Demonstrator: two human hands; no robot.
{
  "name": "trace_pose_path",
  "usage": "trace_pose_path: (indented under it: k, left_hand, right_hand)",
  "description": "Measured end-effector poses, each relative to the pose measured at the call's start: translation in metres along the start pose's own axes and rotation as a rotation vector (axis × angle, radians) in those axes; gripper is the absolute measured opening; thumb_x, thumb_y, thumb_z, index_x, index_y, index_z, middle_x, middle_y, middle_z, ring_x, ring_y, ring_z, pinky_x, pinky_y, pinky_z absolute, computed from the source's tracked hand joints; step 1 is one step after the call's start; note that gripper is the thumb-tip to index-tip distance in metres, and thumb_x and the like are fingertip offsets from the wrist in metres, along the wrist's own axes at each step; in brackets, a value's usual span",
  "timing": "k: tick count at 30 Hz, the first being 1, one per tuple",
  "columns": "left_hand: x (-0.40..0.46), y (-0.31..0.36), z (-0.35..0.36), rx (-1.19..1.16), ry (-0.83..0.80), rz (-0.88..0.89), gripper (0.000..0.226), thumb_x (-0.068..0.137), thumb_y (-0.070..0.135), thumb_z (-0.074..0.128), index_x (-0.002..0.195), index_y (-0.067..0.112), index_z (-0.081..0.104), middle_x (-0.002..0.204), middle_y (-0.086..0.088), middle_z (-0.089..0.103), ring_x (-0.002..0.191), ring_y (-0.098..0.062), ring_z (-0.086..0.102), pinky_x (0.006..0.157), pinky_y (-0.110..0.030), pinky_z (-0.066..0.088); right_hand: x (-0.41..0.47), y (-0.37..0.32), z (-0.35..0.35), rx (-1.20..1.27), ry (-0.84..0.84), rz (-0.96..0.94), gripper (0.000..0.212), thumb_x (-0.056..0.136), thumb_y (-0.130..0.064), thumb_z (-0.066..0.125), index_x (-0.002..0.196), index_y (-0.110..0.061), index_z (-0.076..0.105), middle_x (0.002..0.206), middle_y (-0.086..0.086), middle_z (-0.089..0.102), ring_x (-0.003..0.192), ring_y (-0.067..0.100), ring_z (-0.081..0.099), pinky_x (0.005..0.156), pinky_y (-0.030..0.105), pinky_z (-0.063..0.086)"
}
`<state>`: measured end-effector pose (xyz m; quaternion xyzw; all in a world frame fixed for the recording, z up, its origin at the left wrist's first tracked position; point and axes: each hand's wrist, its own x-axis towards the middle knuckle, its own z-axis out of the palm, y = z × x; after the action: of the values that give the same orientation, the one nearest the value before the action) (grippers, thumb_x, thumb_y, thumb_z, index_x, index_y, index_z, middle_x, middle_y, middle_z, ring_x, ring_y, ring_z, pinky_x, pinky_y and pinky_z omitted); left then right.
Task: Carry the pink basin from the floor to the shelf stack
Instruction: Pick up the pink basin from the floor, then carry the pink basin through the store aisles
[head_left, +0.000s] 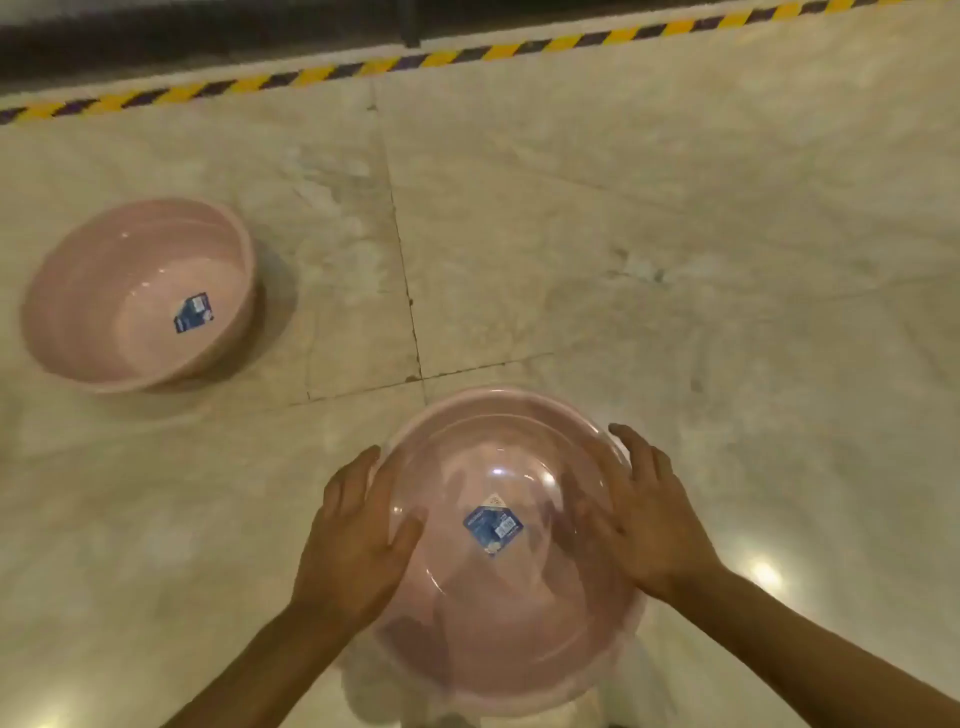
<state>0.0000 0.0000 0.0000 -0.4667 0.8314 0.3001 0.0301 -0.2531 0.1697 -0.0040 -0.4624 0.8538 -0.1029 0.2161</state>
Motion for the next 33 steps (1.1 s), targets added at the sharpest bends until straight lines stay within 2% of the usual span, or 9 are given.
trace_pose_path:
  k: [7, 12, 14, 16, 19, 24, 27, 29, 33]
  left_hand:
    - [-0.005, -0.053, 0.054, 0.005, 0.106, 0.076, 0.071, 0.092, 0.051, 0.044, 0.159, 0.034, 0.029, 0.168, 0.01, 0.011, 0.147, -0.018, 0.023, 0.106, -0.04, 0.038]
    - [-0.025, -0.058, 0.052, -0.108, 0.1, -0.075, 0.068, 0.093, 0.051, 0.037, 0.157, 0.044, 0.015, 0.162, 0.018, 0.017, 0.126, -0.013, 0.048, 0.082, -0.038, 0.05]
    - [-0.031, -0.058, 0.056, -0.169, 0.094, -0.116, 0.065, 0.097, 0.048, 0.04, 0.153, 0.053, 0.008, 0.155, 0.019, 0.027, 0.114, -0.009, 0.051, 0.079, -0.034, 0.044]
    - [-0.035, -0.055, 0.062, -0.248, 0.104, -0.182, 0.071, 0.099, 0.038, 0.051, 0.149, 0.059, 0.006, 0.153, 0.016, 0.038, 0.119, -0.017, 0.056, 0.084, -0.033, 0.042]
    - [-0.031, -0.053, 0.072, -0.323, 0.169, -0.236, 0.08, 0.096, 0.019, 0.062, 0.147, 0.057, 0.013, 0.145, 0.013, 0.052, 0.117, -0.028, 0.062, 0.086, -0.036, 0.044]
    - [-0.017, -0.051, 0.062, -0.399, 0.265, -0.287, 0.07, 0.095, 0.013, 0.061, 0.149, 0.044, 0.03, 0.113, 0.007, 0.067, 0.086, -0.027, 0.066, 0.07, -0.039, 0.048]
    - [0.008, -0.044, 0.039, -0.491, 0.379, -0.279, 0.052, 0.093, 0.014, 0.064, 0.134, 0.042, 0.048, 0.092, 0.025, 0.072, 0.073, -0.002, 0.07, 0.059, -0.026, 0.049]
    - [0.021, -0.035, 0.007, -0.537, 0.476, -0.269, 0.04, 0.092, 0.012, 0.065, 0.123, 0.036, 0.054, 0.089, 0.021, 0.071, 0.075, 0.007, 0.067, 0.056, -0.016, 0.049]
    - [0.019, -0.011, -0.103, -0.551, 0.583, -0.291, 0.039, 0.091, 0.009, 0.066, 0.116, 0.036, 0.053, 0.091, 0.021, 0.065, 0.078, 0.02, 0.062, 0.057, -0.009, 0.042]
  right_hand:
    - [0.004, 0.038, 0.055, 0.102, 0.109, -0.062, 0.073, 0.088, -0.037, 0.051, 0.155, -0.039, 0.023, 0.16, -0.003, 0.02, 0.132, 0.025, 0.033, 0.088, 0.038, 0.051]
    - [-0.009, 0.045, 0.05, 0.173, 0.073, 0.031, 0.069, 0.09, -0.041, 0.046, 0.15, -0.054, 0.015, 0.156, -0.016, 0.026, 0.098, 0.012, 0.063, 0.053, 0.024, 0.049]
    - [-0.014, 0.047, 0.051, 0.241, 0.058, 0.088, 0.069, 0.091, -0.041, 0.046, 0.147, -0.064, 0.013, 0.142, -0.022, 0.034, 0.086, 0.002, 0.063, 0.054, 0.021, 0.046]
    - [-0.018, 0.045, 0.054, 0.343, 0.082, 0.138, 0.077, 0.094, -0.033, 0.054, 0.144, -0.073, 0.012, 0.128, -0.027, 0.043, 0.095, -0.009, 0.06, 0.069, 0.017, 0.046]
    - [-0.016, 0.045, 0.062, 0.418, 0.128, 0.235, 0.08, 0.095, -0.018, 0.062, 0.145, -0.065, 0.021, 0.129, -0.026, 0.058, 0.097, -0.007, 0.06, 0.084, 0.015, 0.043]
    - [-0.004, 0.041, 0.058, 0.496, 0.21, 0.284, 0.065, 0.094, -0.013, 0.062, 0.147, -0.044, 0.039, 0.095, -0.025, 0.066, 0.084, -0.014, 0.064, 0.069, 0.007, 0.042]
    - [0.021, 0.034, 0.043, 0.557, 0.303, 0.32, 0.044, 0.093, -0.011, 0.063, 0.134, -0.026, 0.058, 0.083, -0.016, 0.071, 0.076, -0.007, 0.066, 0.057, 0.009, 0.045]
    - [0.04, 0.016, 0.019, 0.591, 0.335, 0.298, 0.034, 0.092, -0.009, 0.064, 0.125, -0.017, 0.062, 0.083, -0.012, 0.07, 0.074, -0.008, 0.065, 0.056, 0.008, 0.044]
    - [0.063, -0.057, -0.072, 0.627, 0.354, 0.194, 0.026, 0.093, -0.01, 0.063, 0.115, -0.023, 0.06, 0.088, -0.018, 0.066, 0.076, -0.013, 0.062, 0.056, 0.012, 0.042]
